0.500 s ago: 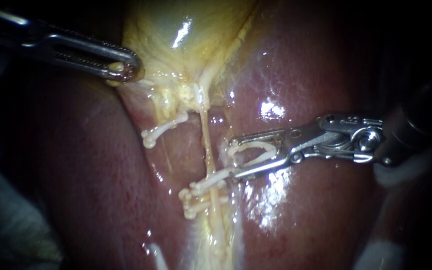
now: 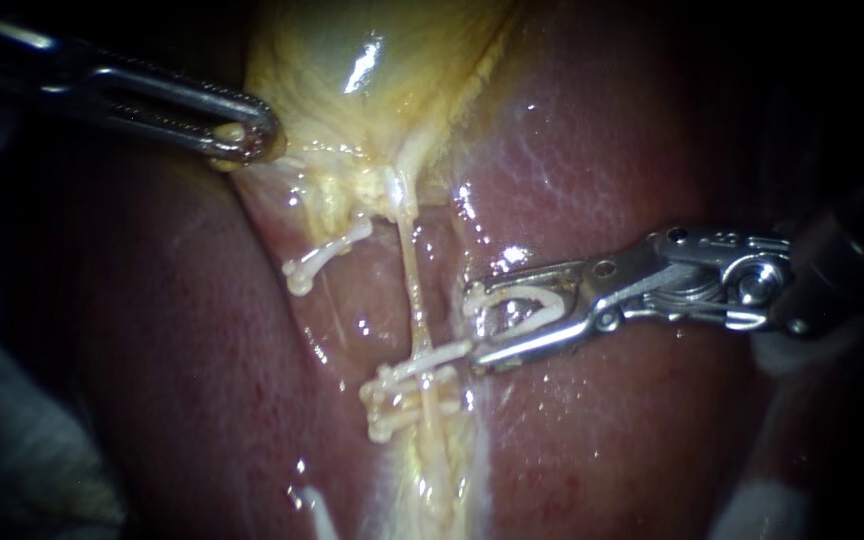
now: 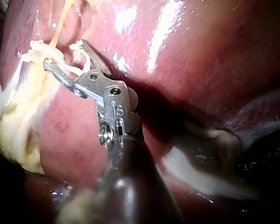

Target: Clipping second clip right tube

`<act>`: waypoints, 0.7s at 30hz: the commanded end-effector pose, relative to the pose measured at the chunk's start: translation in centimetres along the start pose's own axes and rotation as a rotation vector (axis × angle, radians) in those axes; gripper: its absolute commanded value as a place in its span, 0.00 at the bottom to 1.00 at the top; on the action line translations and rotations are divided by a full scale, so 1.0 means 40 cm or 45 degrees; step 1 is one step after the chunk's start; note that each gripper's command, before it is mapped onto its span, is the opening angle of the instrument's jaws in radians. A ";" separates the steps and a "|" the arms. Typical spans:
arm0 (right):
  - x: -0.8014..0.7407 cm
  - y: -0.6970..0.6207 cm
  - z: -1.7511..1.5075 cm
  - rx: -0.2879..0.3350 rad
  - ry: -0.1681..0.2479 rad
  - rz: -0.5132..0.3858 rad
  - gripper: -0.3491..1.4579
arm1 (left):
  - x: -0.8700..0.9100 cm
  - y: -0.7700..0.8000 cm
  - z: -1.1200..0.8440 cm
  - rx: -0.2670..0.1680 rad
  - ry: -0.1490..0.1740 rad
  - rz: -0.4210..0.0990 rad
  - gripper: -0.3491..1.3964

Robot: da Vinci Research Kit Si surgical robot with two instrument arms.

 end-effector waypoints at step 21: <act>0.0029 0.0023 0.0105 -0.037 -0.007 0.127 0.46 | 0.0000 0.0002 0.0002 0.000 0.000 -0.001 0.00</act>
